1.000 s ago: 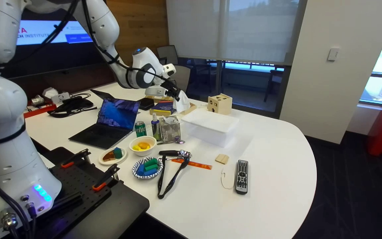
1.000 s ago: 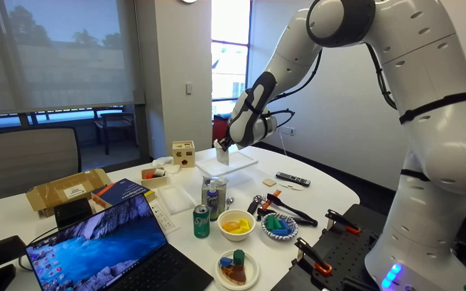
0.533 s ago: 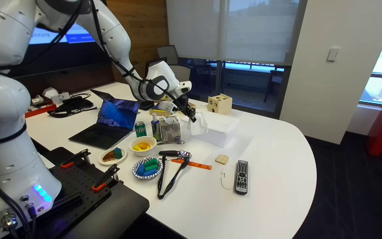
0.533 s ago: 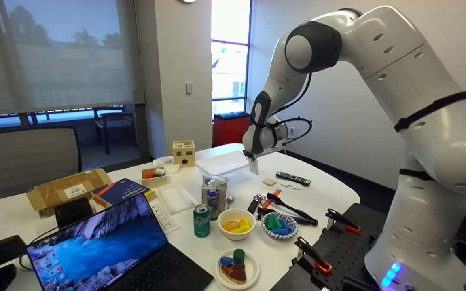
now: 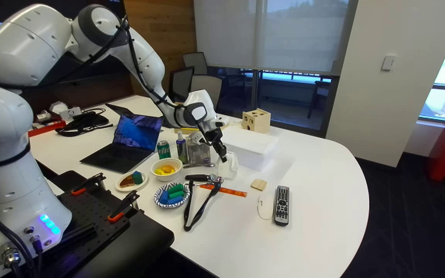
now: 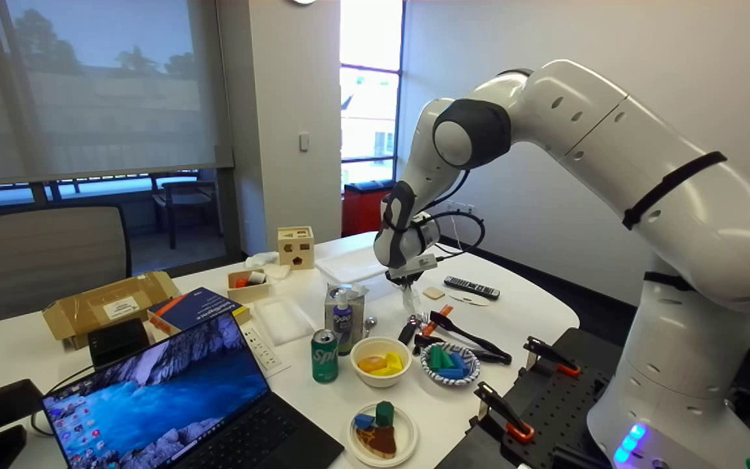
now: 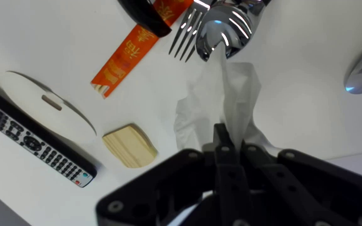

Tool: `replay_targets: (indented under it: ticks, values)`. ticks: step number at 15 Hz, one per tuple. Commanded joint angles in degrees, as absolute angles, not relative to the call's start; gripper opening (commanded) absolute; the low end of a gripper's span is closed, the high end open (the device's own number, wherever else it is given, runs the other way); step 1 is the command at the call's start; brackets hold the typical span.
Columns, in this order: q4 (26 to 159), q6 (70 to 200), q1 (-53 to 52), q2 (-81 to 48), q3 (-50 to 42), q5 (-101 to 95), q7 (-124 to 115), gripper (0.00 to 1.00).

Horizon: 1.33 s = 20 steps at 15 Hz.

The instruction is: Use the white napkin to wipe the laptop screen.

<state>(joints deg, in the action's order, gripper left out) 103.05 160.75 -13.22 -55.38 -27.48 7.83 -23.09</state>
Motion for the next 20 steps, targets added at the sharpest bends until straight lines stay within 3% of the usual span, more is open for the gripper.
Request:
replay_targets:
  ticks: [1, 3, 12, 20]
  values:
    - [96.11, 156.67, -9.61, -58.43, -24.96, 6.54, -26.42, 0.27]
    - [95.24, 157.19, -8.36, -58.71, -24.26, 6.8, -27.14, 0.34]
    - [103.36, 157.37, -4.68, -47.84, -20.08, 6.93, -23.35, 0.99]
    - [116.01, 151.54, -3.33, -30.94, -13.35, 5.45, -17.29, 1.0]
